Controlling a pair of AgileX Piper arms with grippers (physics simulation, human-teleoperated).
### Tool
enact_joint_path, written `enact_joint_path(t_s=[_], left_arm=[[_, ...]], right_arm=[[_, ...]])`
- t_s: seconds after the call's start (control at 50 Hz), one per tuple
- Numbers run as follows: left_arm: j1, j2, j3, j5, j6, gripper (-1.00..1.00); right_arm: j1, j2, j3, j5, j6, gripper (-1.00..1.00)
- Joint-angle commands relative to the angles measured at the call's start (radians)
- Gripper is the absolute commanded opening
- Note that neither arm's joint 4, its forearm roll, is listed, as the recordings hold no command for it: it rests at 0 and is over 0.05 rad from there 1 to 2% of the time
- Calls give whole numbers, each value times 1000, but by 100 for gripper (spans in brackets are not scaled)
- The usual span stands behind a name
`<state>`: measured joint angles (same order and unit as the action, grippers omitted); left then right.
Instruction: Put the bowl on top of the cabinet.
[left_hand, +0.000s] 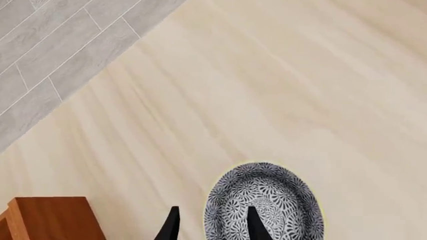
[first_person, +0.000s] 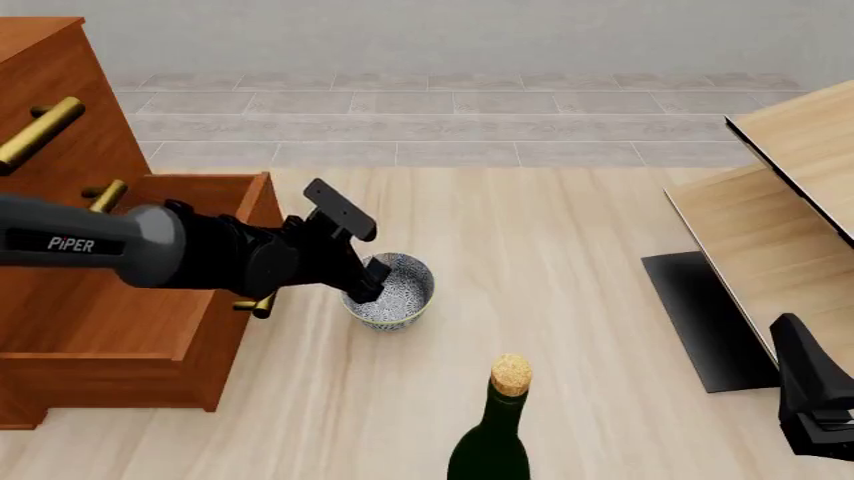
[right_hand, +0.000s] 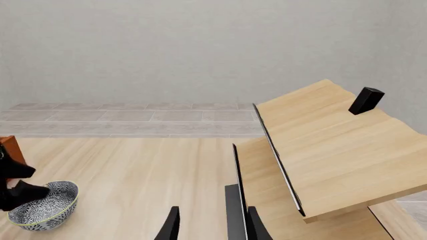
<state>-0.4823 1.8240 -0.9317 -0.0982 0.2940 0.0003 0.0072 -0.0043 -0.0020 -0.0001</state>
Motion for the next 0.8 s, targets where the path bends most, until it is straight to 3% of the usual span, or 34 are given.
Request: enact_joint_path(t_s=[0.02, 0.8], left_arm=[[6, 29, -12, -6, 2, 100], [32, 102, -40, -23, 26, 100]], right_arm=[[0, 0, 0, 0, 0, 100], [0, 0, 0, 0, 0, 100]])
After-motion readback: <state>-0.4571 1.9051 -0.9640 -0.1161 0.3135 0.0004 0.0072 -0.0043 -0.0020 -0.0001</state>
